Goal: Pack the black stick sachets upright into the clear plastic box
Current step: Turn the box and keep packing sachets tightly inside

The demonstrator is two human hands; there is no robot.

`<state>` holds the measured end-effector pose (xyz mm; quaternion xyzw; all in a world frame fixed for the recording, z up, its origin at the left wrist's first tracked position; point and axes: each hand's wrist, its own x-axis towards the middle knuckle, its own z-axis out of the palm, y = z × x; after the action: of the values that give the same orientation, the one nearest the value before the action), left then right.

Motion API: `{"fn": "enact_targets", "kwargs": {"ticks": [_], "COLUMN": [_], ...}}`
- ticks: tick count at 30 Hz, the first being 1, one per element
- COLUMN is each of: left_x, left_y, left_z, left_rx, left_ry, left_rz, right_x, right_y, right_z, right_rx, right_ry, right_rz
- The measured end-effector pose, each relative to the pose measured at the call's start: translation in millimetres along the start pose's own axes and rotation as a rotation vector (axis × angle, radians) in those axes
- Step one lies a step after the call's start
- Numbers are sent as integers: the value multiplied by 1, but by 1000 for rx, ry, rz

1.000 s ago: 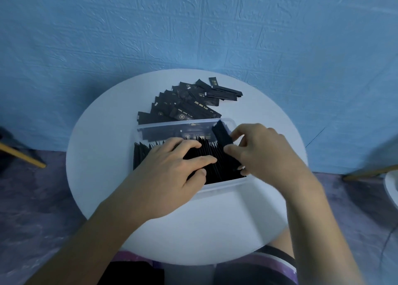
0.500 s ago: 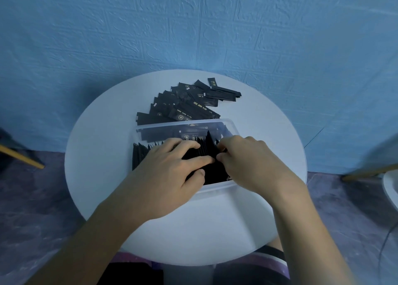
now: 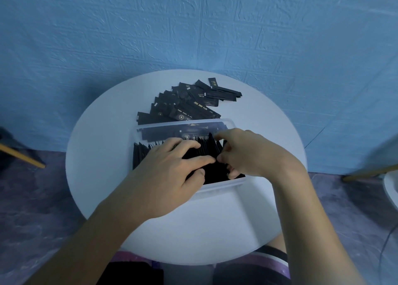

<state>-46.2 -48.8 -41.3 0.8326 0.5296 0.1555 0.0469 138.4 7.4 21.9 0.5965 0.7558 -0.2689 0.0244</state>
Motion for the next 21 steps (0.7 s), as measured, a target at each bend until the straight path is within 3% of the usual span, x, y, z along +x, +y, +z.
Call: {"fn": "enact_targets", "kwargs": {"ticks": [13,21], "left_x": [-2,0], "left_y": [-1,1], "left_z": [-1,-4], "left_rx": [26,-29], "left_ry": [-33,-109], "left_rz": [16,77], "right_x": [4,4], "right_y": [0,2], "right_z": [7,0], "right_rx": [-37,-26], "right_ry": [37,-43], "right_rz": [39,34]}}
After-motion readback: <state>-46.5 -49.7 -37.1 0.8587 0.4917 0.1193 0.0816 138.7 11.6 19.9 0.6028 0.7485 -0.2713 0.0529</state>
